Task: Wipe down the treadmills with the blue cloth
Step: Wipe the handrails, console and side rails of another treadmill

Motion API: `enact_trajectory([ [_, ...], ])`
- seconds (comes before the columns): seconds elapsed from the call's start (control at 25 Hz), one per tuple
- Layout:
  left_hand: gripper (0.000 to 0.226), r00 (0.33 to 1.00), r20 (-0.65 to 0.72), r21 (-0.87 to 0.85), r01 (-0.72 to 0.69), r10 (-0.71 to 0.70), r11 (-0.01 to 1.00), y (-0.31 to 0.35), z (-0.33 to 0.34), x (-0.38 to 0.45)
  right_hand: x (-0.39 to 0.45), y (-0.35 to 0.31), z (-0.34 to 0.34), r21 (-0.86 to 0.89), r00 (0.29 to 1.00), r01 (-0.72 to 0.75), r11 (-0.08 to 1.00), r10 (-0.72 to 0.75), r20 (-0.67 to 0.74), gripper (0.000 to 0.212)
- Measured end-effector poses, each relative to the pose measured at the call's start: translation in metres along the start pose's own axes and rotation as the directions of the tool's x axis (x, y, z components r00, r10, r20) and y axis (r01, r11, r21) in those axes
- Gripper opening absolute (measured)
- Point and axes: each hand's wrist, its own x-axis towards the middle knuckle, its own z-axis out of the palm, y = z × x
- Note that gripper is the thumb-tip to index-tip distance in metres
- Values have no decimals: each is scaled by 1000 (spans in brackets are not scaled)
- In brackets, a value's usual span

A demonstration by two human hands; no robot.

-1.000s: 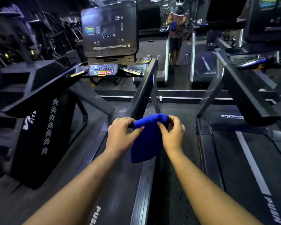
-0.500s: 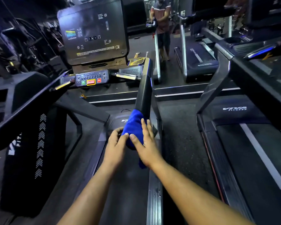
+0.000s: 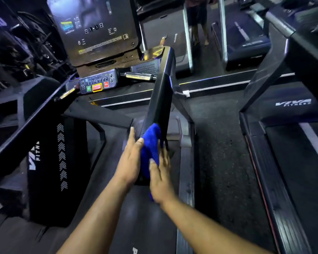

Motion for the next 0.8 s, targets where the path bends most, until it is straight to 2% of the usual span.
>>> enact_trajectory([
  [0.08,91,1000,12,114,11,-13,993,-3,0,5,33,13,0,44,996,-82,996,83,-30,70],
  [0.2,89,1000,20,311,-5,-1,950,3,3,0,95,21,-14,314,924,-340,886,377,-63,81],
  [0.24,89,1000,15,333,-4,-1,943,4,3,-2,93,16,-16,297,916,-367,881,399,-52,81],
  [0.28,90,1000,19,341,-15,9,940,5,3,-2,80,6,-17,204,934,-337,919,353,-49,82],
  [0.36,90,1000,24,348,-22,15,937,3,1,0,46,-12,-18,-16,987,-158,987,158,28,81],
  [0.44,89,1000,15,355,-5,-1,935,2,1,2,58,-15,-18,-166,991,-49,985,68,114,78],
  [0.56,87,1000,6,384,-23,23,923,4,2,1,145,-24,-22,-348,981,-65,935,124,150,73],
  [0.64,90,1000,3,412,-8,8,911,7,4,1,169,-25,-26,-388,974,-83,918,157,164,67],
  [0.68,92,1000,-8,409,9,-6,913,8,4,0,159,-21,-26,-375,979,-50,926,120,165,63],
  [0.76,94,999,-45,378,24,-7,926,7,5,-3,107,-13,-25,-257,987,81,963,-40,158,59],
  [0.8,94,998,-59,362,21,1,932,7,5,-3,77,-9,-25,-166,985,95,982,-68,157,60],
])
